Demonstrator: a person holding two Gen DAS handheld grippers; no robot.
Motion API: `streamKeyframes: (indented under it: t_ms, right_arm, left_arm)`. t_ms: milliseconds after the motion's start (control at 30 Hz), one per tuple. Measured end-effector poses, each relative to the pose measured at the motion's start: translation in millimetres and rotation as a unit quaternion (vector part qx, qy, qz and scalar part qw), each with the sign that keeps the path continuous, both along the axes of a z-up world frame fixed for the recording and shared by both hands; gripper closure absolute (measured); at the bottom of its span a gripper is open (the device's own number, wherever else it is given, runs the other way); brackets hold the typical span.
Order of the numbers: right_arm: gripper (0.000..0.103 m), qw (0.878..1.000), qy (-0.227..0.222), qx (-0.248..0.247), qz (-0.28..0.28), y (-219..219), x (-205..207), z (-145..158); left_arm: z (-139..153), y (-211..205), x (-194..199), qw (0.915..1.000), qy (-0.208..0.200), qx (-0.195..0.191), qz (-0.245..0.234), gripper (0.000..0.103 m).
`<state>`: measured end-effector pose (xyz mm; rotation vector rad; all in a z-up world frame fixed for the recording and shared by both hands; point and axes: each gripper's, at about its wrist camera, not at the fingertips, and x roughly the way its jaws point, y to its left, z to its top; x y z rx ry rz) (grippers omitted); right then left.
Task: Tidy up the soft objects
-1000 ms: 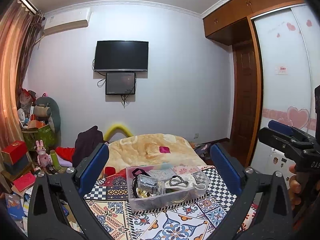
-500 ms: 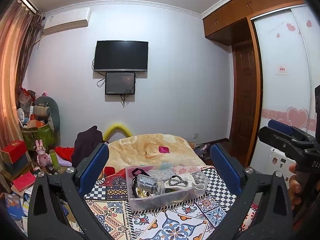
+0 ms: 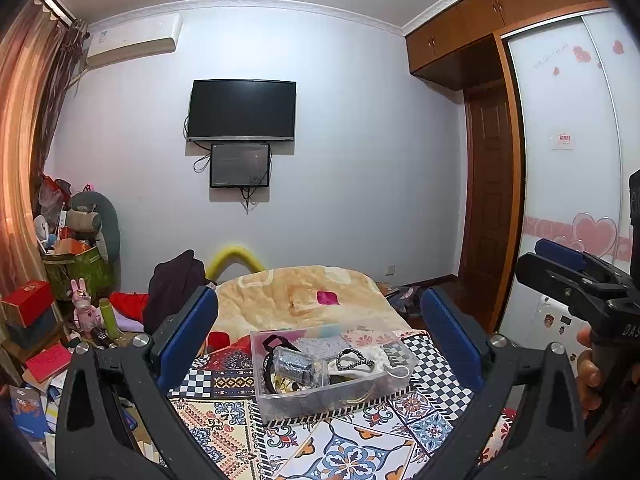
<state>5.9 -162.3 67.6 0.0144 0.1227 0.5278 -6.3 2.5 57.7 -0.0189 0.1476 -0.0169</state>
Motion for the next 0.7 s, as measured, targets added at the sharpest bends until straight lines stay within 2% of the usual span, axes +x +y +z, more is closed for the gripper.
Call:
streamKeyframes:
  t_ms: [700]
  right_arm:
    - [0.000, 1.000, 0.008, -0.008, 0.002, 1.2, 6.2, -4.4]
  left_arm:
    - [-0.8, -2.1, 1.4, 0.9999, 0.010, -0.003, -0.008, 0.000]
